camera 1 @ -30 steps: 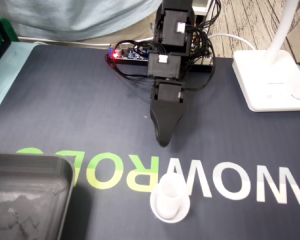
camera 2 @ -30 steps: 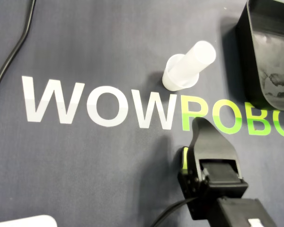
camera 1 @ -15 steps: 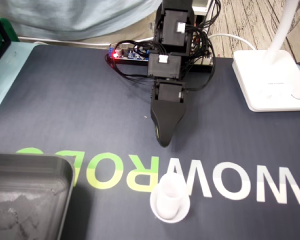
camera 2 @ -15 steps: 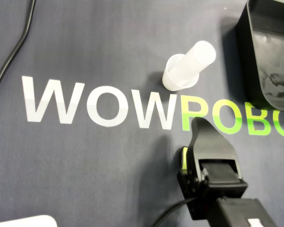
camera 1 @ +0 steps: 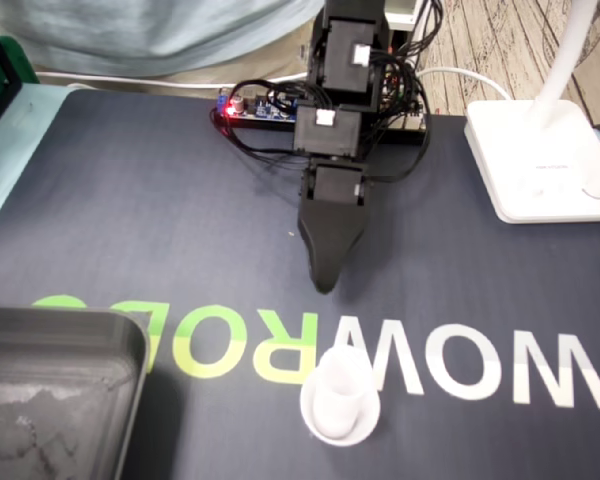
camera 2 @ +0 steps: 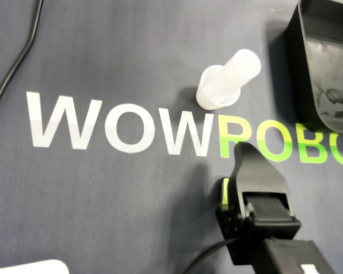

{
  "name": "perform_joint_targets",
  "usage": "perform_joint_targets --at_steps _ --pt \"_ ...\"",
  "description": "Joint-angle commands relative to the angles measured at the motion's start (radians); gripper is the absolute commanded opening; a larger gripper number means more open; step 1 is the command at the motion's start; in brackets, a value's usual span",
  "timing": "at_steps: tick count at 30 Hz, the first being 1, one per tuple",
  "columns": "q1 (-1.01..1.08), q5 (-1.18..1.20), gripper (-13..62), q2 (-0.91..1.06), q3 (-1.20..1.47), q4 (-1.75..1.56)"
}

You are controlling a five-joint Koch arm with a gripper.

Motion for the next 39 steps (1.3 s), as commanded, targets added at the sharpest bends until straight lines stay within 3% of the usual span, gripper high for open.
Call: perform_joint_targets --at_steps 1,22,39 --pt "0.009 0.005 33.5 0.081 0.040 -0.012" --pt "0.023 -0.258 33.4 0.081 -0.175 -0.054" --pt "0.023 -1.166 32.8 0.038 -0.219 -0.449"
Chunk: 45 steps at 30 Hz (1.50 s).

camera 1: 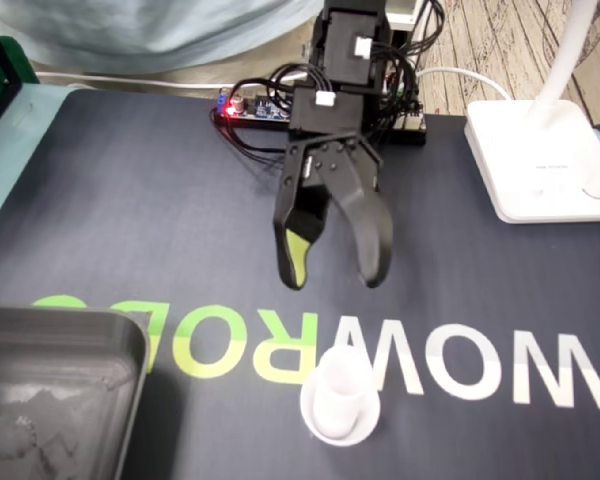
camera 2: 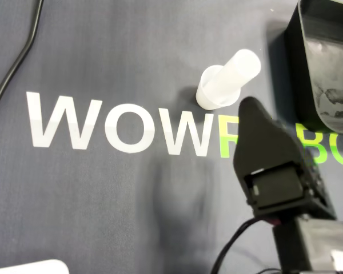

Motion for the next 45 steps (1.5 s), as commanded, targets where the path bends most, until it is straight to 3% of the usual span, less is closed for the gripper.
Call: perform_joint_targets --at_steps 1,5,13,45 --pt "0.003 -0.115 32.9 0.023 -0.094 -0.103" --pt "0.003 -0.365 34.0 -0.107 -0.172 -0.192" --pt "-0.038 -0.526 34.0 -0.416 -0.190 -0.543" --pt "-0.060 -0.511 33.5 -0.856 -0.357 -0.716"
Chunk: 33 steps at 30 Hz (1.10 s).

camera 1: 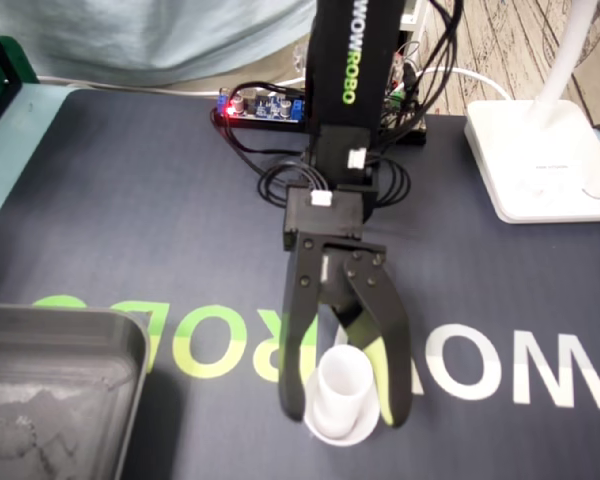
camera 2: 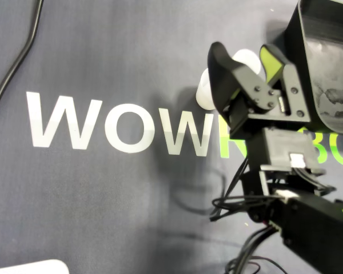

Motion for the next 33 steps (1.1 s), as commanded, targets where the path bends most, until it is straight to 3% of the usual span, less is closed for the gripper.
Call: perform_joint_targets --at_steps 1,18,33 --pt "0.000 0.014 33.5 -0.008 -0.046 -0.083" --pt "-0.025 0.025 32.6 -0.092 -0.094 -0.083" --pt "-0.025 0.044 25.0 -0.098 -0.084 -0.080"
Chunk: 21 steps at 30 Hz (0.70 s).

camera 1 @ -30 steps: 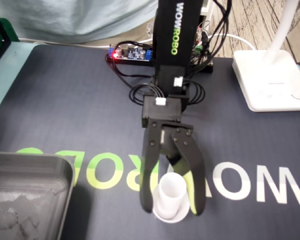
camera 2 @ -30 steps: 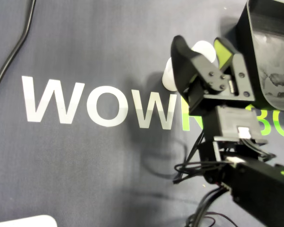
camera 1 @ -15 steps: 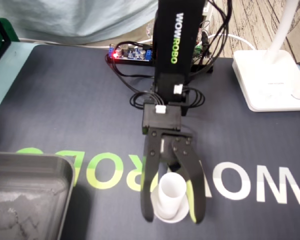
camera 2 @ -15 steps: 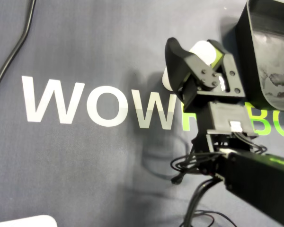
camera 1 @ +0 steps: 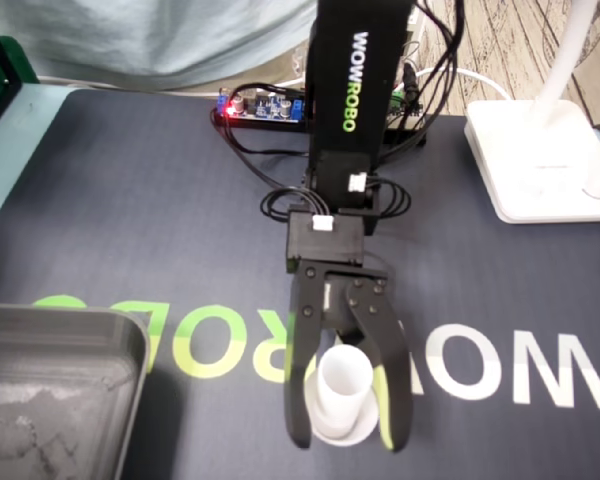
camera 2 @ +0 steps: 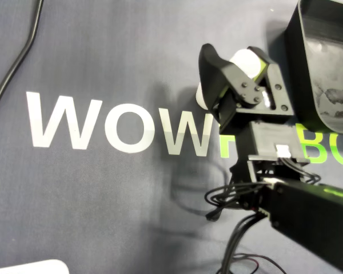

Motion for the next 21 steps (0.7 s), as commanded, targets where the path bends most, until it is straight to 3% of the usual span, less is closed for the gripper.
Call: perform_joint_targets --at_steps 1,21 --pt "-0.009 0.011 23.2 0.002 -0.029 -0.078" --pt "-0.026 0.083 11.3 0.002 -0.038 -0.077"
